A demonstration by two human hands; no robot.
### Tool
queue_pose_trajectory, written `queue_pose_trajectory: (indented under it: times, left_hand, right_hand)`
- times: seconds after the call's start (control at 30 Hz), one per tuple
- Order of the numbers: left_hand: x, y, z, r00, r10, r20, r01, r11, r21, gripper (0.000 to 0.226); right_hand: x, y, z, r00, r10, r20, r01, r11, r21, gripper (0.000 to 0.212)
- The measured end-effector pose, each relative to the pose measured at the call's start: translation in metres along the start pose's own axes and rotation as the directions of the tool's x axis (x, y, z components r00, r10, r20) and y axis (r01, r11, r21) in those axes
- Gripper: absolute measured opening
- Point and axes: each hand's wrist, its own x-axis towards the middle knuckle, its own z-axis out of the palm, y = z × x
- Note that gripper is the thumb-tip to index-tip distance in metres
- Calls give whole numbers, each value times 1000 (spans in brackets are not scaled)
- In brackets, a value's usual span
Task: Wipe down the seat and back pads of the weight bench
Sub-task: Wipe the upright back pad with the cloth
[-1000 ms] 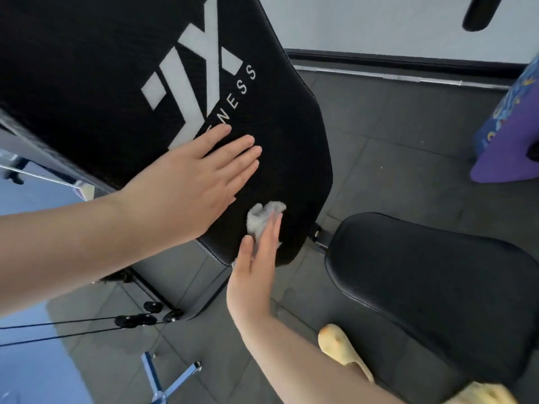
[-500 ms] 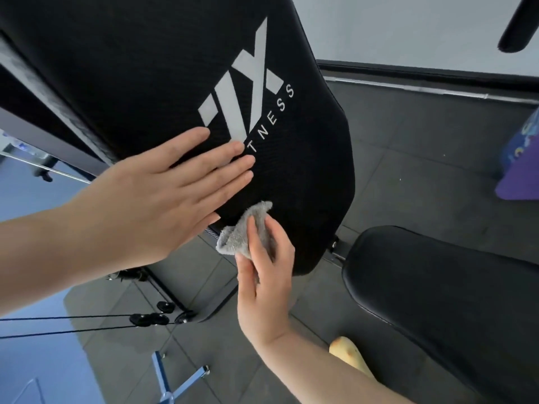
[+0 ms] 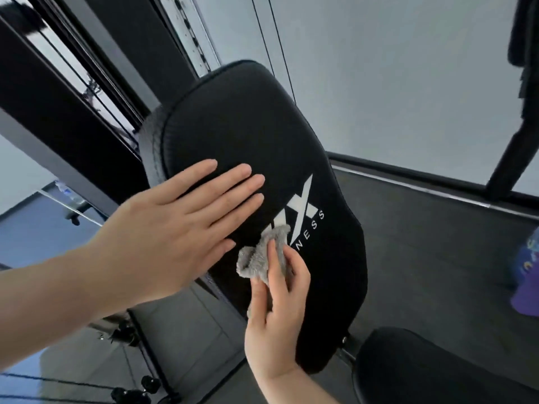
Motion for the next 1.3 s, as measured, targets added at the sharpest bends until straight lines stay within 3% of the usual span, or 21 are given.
queue_pose_trajectory:
  times: [0.03,0.1,0.17,0.2,0.27,0.37,0.47,0.57,0.67,0.77,0.9,1.0,1.17,1.2,1.3]
  left_hand:
    - [1,-5,-3,999,-38,-9,38,999,3,59]
    - [3,-15,-8,994,-102,-32,102,995,-1,59]
    - [8,-23,-12,984,-165,-62,165,986,-12,58]
    - [13,-26,-13,975,-206,-78,205,979,-17,58]
    - [23,-28,-16,946,-308,-98,302,951,-71,57]
    - [32,-23,-18,904,-414,-105,393,902,-179,58]
    - [33,-17,-15,848,-511,-144,446,833,-328,55]
    - [38,-12,-15,677,-704,-216,483,646,-591,48]
    - [42,-5,-14,554,-798,-239,505,550,-666,44]
    - [44,-1,-13,436,-876,-206,540,437,-719,40]
    - [45,4,-11,324,-931,-168,574,334,-748,38]
    - [47,9,-11,233,-964,-127,639,251,-728,39]
    - [57,14,-24,130,-991,35,661,60,-748,50]
    - [58,16,-27,95,-991,89,626,-10,-780,55]
    - [57,20,-31,27,-960,280,469,-235,-851,65]
  right_hand:
    - [3,13,-3,998,37,-42,-39,999,-38,43]
    - [13,28,-14,951,272,-147,-280,960,-30,45]
    - [28,21,-15,918,377,-121,-373,926,54,46]
    - [40,8,-11,947,313,-79,-307,949,73,45]
    - [64,-26,-4,999,33,20,-34,996,86,43]
    - [95,-36,-2,969,-205,135,204,979,19,43]
    - [110,-15,-17,979,-178,99,178,984,3,43]
    - [139,-29,-18,997,-51,65,50,999,21,40]
    - [196,-72,-10,981,-52,186,39,996,75,38]
    - [236,-105,-5,902,-151,404,171,985,-12,30]
    - [247,-123,-13,630,-318,708,452,892,-2,31]
    - [268,-126,-25,496,-279,822,475,880,12,36]
    - [265,-148,-19,551,-128,824,389,914,-118,27]
    - [258,-153,-16,543,-164,823,440,891,-113,26]
    - [244,-161,-17,431,-277,859,563,826,-15,26]
